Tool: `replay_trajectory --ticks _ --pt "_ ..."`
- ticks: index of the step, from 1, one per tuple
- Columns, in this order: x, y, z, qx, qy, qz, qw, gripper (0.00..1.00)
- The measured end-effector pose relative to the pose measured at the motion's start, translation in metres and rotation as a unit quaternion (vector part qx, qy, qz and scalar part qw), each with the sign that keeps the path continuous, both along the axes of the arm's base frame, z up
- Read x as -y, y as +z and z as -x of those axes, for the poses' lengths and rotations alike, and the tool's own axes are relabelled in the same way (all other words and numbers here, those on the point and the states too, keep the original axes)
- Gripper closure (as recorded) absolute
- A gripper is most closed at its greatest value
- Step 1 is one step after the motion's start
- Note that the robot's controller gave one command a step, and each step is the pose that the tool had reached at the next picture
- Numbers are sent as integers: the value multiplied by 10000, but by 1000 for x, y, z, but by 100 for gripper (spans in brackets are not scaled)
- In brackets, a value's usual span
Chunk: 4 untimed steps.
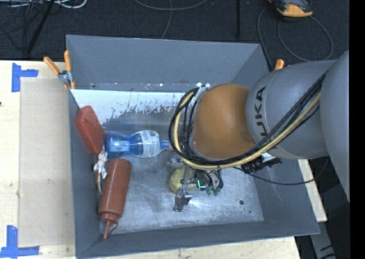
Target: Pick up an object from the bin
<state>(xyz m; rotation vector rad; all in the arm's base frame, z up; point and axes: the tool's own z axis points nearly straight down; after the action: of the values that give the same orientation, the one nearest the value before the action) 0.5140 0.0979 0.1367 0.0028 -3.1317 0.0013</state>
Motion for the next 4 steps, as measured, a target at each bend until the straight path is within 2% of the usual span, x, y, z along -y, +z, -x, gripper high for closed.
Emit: replay_trajectory --ticks 1,2,3,4 --pt "0 3 -2 35 -12 -4 10000 0" --pt "30 -5 -3 41 328 -16 9995 0" --pt "43 -14 -43 45 365 2 9993 0" --pt "46 -63 -14 103 -305 -18 9995 100"
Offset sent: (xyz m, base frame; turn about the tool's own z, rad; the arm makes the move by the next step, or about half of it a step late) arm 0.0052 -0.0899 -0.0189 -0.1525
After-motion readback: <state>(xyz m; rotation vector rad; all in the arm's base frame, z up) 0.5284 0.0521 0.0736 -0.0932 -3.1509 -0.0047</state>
